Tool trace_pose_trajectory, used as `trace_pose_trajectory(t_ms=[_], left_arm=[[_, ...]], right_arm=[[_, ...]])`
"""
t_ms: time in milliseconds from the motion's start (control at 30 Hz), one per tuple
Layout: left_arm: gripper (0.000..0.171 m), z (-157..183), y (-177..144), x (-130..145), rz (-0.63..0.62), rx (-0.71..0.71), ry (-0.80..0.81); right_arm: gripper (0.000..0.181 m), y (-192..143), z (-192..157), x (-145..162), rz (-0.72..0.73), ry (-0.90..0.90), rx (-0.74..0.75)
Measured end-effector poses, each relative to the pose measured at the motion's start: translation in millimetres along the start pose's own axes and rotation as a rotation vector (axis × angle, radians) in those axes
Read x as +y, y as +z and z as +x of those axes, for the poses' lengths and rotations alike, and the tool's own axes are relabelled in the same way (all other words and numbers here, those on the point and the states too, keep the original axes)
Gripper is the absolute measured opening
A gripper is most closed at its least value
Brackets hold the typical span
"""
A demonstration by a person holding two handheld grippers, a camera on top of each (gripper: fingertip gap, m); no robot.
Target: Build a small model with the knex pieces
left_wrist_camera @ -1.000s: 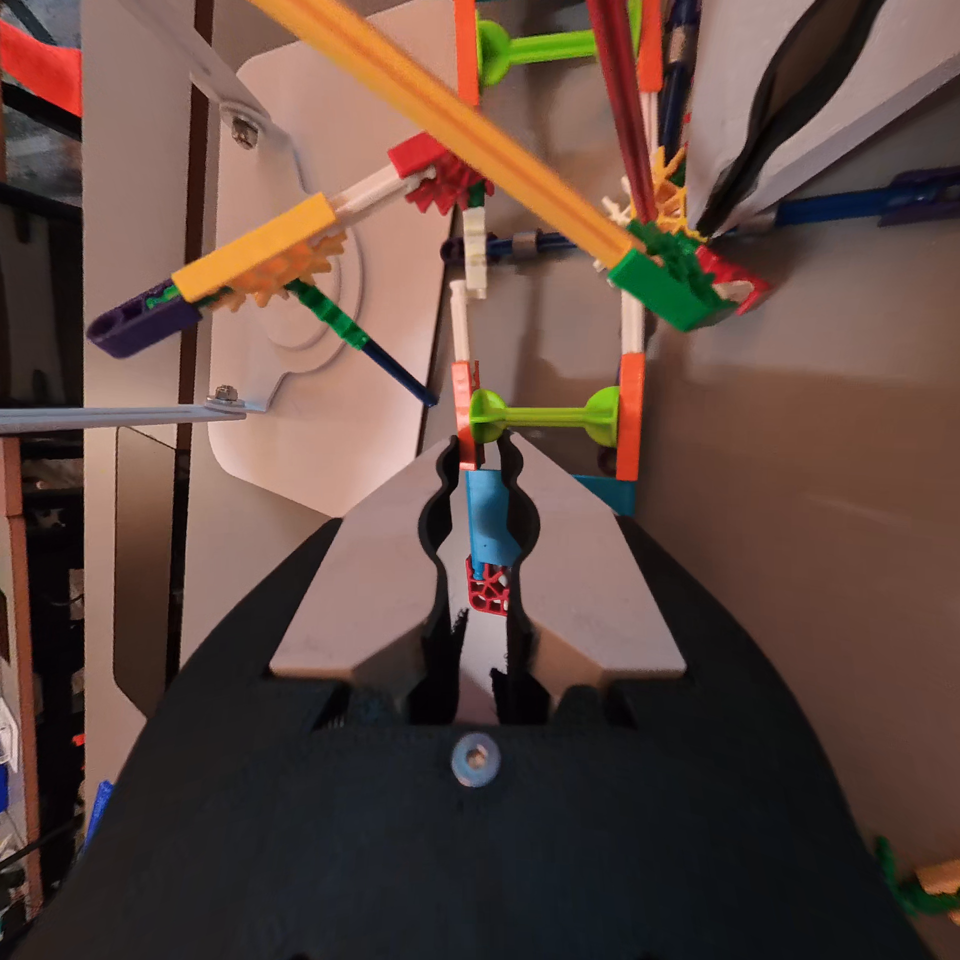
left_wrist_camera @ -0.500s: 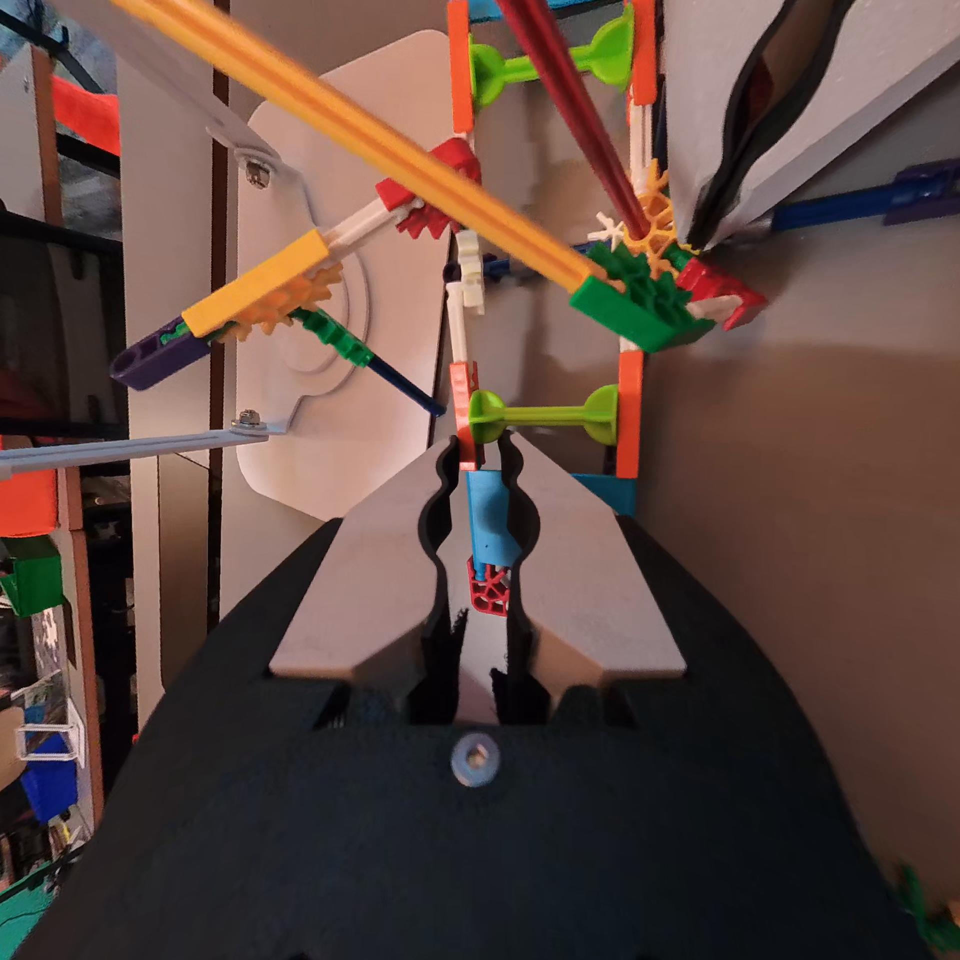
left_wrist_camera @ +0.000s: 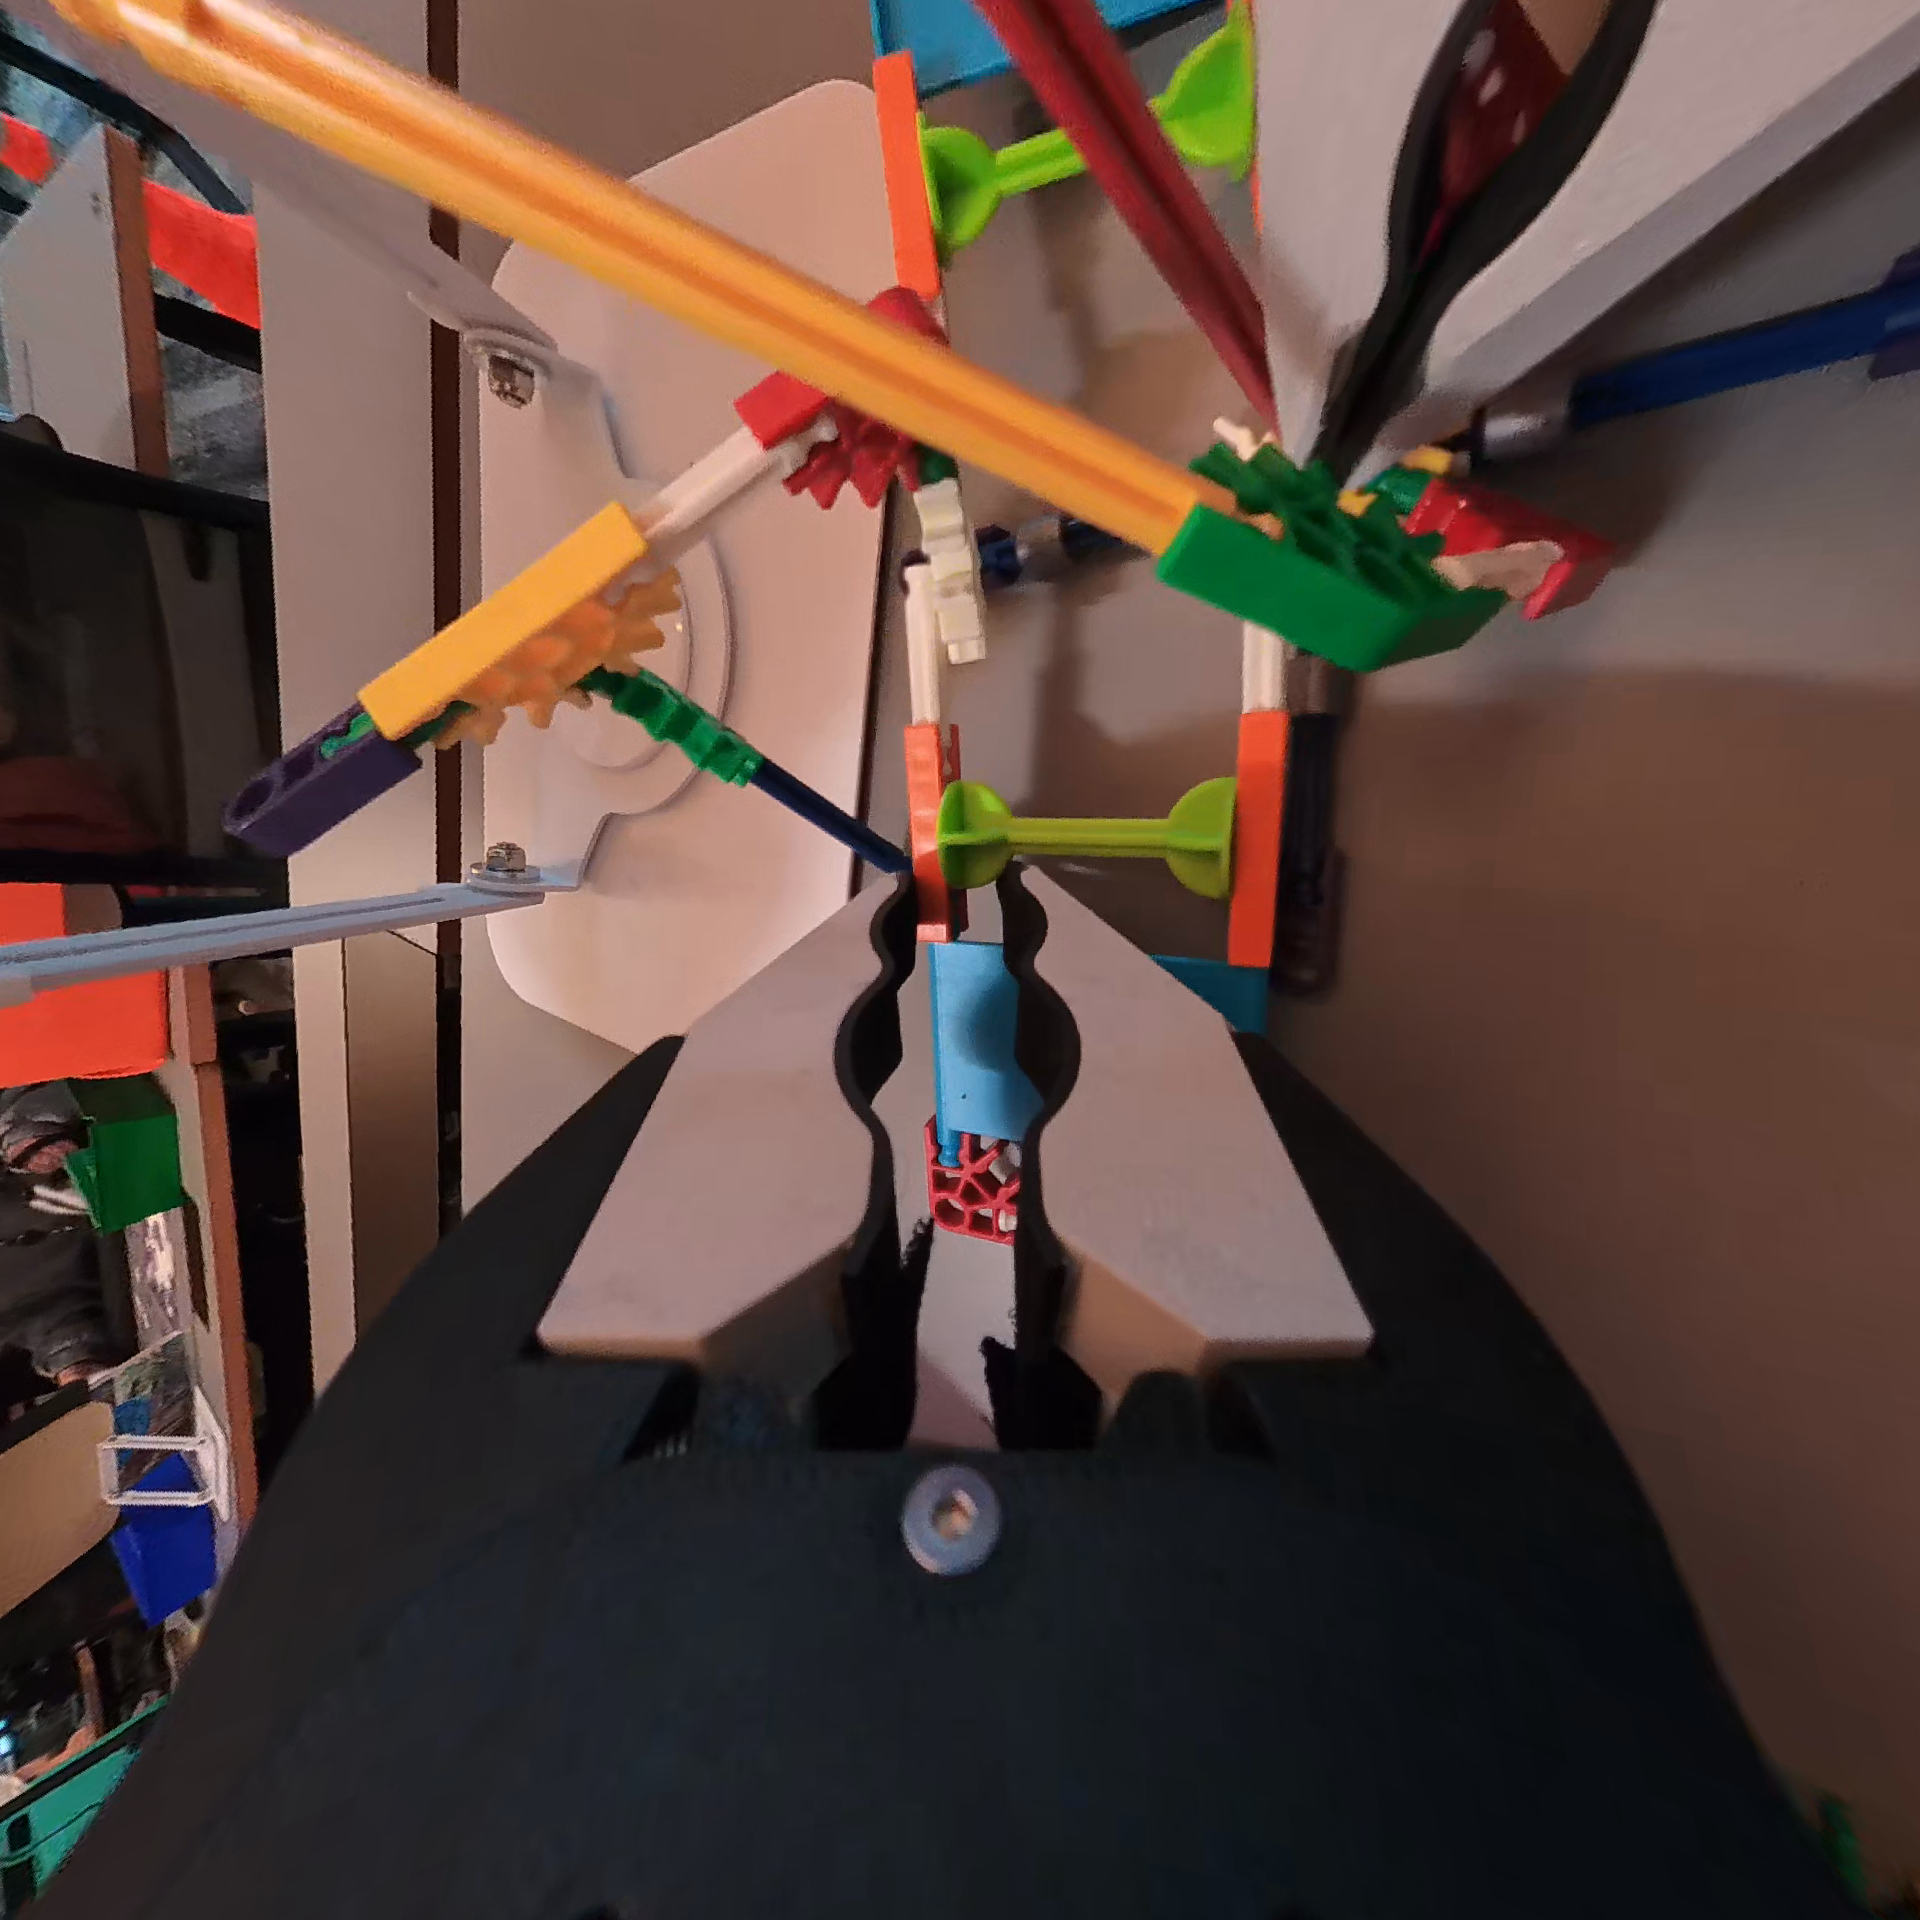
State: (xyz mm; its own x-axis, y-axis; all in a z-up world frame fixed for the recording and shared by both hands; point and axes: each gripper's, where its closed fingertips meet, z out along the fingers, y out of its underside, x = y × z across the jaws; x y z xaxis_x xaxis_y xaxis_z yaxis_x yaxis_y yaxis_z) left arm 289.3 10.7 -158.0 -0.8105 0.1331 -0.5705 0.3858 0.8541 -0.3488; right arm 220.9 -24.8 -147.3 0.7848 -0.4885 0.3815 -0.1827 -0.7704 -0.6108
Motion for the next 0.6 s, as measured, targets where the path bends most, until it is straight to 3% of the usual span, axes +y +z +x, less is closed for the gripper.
trace_pose_trajectory(t_ms=[600], left_arm=[[0.025, -3.0, 11.2, -7.1, 0.019, -0.006, -0.034]], right_arm=[[0.0, 7.1, -5.7, 7.4, -0.015, 0.005, -0.027]])
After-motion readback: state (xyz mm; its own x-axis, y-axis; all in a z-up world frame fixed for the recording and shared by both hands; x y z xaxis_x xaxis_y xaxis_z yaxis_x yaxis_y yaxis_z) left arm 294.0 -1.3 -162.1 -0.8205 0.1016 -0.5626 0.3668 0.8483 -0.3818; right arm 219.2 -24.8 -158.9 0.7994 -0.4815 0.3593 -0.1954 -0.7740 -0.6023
